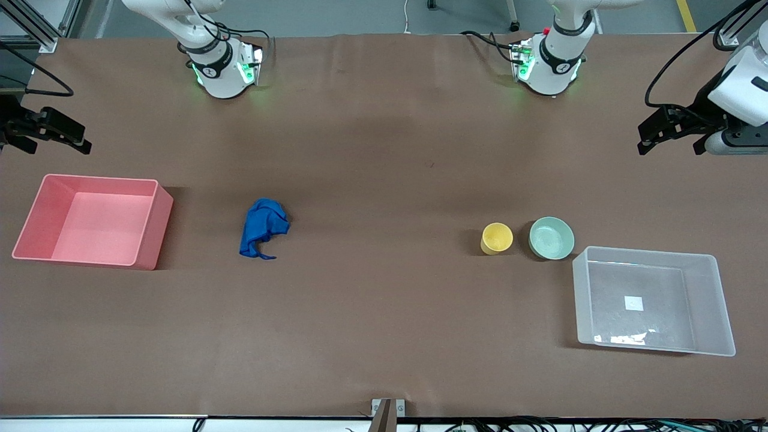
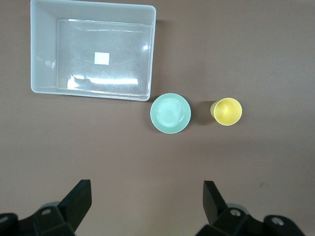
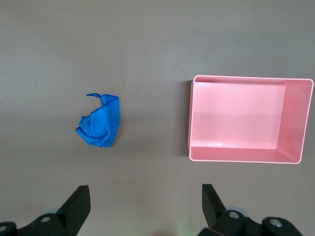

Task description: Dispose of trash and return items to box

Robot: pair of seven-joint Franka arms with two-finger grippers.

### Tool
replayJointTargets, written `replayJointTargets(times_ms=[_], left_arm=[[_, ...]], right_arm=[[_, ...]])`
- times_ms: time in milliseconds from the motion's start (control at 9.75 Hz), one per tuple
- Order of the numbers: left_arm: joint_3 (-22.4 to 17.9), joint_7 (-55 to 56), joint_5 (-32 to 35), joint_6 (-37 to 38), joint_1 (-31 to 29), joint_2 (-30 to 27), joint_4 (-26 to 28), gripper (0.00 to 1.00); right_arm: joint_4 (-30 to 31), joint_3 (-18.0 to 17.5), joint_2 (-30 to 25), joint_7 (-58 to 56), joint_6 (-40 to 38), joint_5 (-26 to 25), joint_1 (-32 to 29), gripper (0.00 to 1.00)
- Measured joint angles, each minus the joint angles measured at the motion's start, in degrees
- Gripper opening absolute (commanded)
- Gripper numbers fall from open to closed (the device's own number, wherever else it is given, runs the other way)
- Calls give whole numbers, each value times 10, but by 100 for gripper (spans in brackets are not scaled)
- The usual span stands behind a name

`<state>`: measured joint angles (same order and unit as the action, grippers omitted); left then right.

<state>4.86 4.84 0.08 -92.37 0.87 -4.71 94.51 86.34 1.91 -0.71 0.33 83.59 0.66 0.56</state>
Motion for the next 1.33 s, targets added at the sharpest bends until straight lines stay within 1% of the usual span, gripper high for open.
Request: replayJointTargets(times_ms=[513, 821, 923, 1128, 1231, 1333], left_arm=[[0, 0, 0, 0, -1, 2, -2, 100], [0, 6, 0, 1, -7, 21, 1, 100], [0, 25, 0, -5, -9, 31, 11, 100], [0, 80, 0, -36, -11, 40, 50, 100], [0, 99, 0, -59, -11, 41, 74, 100], [0, 111, 0, -97, -11, 43, 107, 100]], right_arm=[[0, 0, 0, 0, 0, 0, 0, 100], [2, -1, 1, 0, 4, 0, 0, 100], [6, -2, 3, 0, 13, 0, 0, 100], [23, -4, 21, 0, 53, 0, 2, 100], [42, -5, 35, 0, 88, 0, 3, 100], [67, -6, 52, 0, 132, 0, 6, 100]])
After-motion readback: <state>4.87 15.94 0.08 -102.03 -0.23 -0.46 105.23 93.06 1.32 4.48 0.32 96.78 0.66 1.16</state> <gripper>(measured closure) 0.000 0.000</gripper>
